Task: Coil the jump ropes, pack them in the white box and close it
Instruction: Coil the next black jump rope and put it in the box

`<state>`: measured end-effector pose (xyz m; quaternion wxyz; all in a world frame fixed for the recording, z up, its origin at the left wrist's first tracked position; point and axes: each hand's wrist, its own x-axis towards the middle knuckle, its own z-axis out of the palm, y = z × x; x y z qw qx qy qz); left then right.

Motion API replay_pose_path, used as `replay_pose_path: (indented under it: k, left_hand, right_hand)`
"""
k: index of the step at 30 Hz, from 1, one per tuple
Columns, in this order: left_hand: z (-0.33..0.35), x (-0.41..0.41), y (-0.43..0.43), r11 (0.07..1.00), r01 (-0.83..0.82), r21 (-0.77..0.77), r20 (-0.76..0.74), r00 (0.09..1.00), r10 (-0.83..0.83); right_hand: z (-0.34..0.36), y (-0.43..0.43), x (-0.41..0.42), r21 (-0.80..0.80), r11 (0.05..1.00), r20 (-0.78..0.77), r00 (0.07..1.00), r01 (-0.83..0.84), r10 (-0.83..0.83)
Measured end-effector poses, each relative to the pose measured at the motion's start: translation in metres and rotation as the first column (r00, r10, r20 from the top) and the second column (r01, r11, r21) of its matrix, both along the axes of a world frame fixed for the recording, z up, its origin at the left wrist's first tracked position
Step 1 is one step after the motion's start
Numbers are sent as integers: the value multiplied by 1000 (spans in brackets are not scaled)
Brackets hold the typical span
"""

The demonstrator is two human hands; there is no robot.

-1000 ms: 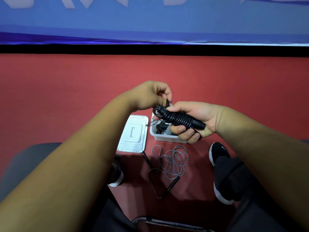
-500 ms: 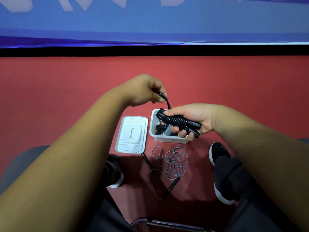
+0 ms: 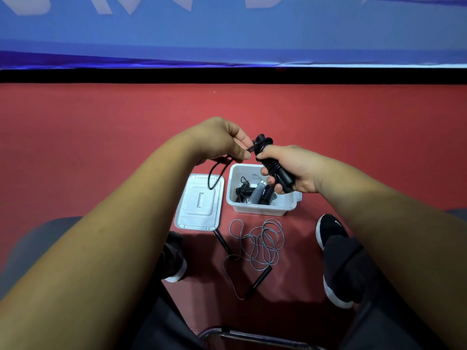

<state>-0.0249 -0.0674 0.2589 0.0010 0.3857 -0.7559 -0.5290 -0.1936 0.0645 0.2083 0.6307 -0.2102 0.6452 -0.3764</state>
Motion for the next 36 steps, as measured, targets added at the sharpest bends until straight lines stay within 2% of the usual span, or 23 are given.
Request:
replay_pose_path:
  k: [3,7,12,18,22,25,31,33,36]
  left_hand:
    - [3,-3,6,999,26,39,1,1000,-26]
    - [4,-7,14,990,106,91,43,993,-110]
    - [1,-7,18,995,69,69,134,988,-78]
    - [-4,-3,14,988,139,74,13,990,-140]
    - [-6,-1,6,979,96,180,-80,993,-82]
    - [-5,4,-1,986,108,126,-60,993,-101]
    - [-5,13,-13,964,215,-154,104,974,-201]
    - [-6,15,-17,966,191,-176,117,978,-172]
    - [-6,18,-18,981,152,-121,64,987,-145]
  right_hand:
    - [5,-2,0,-8,1000,55,998,14,-14]
    - [3,-2,4,-24,999,-8,1000,24,-24]
    - [5,-2,0,-7,995,40,994,102,-102]
    - [5,-3,0,-31,985,80,982,171,-168]
    - [7,-3,-1,-64,977,137,972,203,-193]
    - [10,-2,0,-83,978,169,970,193,-177]
    - [14,1,3,-84,986,204,971,144,-125]
    - [14,2,2,-82,989,236,967,124,-102]
    - [17,3,1,-81,993,268,962,85,-61]
